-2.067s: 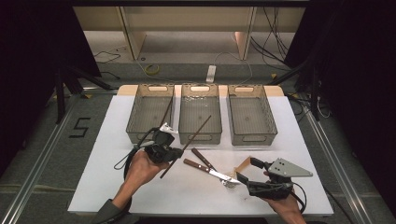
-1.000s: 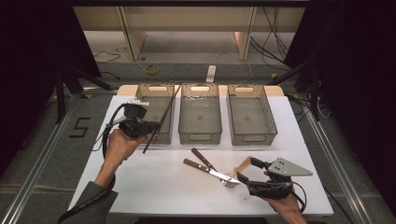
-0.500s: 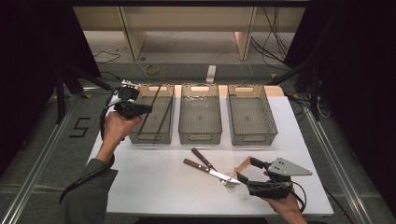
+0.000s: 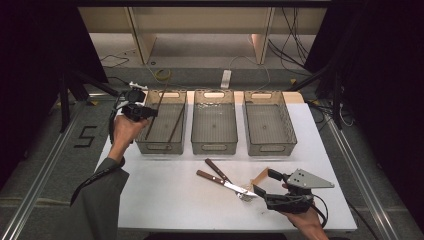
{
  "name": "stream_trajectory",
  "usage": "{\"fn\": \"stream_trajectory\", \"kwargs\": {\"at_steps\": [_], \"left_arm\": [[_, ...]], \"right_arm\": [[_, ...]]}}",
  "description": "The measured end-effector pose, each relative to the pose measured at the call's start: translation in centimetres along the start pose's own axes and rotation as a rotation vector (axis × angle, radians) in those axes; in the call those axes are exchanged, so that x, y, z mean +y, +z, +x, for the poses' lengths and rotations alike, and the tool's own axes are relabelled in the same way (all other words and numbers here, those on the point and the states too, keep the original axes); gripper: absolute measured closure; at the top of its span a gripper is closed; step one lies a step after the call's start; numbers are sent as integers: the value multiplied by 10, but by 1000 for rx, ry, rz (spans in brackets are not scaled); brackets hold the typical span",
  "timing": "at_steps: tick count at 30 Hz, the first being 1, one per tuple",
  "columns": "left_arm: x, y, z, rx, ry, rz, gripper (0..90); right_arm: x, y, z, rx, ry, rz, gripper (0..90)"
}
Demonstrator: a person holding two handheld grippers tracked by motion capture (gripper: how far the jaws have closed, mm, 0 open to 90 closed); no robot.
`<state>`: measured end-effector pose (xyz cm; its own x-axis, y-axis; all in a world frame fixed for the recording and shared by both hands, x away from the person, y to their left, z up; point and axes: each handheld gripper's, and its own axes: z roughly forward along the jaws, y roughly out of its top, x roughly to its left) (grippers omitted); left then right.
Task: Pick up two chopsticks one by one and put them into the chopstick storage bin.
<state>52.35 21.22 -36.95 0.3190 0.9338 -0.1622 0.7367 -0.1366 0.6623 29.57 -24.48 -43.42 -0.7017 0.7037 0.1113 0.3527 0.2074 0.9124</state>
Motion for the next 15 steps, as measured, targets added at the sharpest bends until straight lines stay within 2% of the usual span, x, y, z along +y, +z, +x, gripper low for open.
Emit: {"fn": "stream_trajectory", "kwargs": {"at_steps": [5, 15], "left_arm": [[-1, 7, 2, 5, -2, 5, 845], [-1, 18, -4, 11, 11, -4, 845]], "right_arm": [[0, 1, 0, 1, 0, 3, 262], [0, 0, 0, 3, 4, 1, 262]]}}
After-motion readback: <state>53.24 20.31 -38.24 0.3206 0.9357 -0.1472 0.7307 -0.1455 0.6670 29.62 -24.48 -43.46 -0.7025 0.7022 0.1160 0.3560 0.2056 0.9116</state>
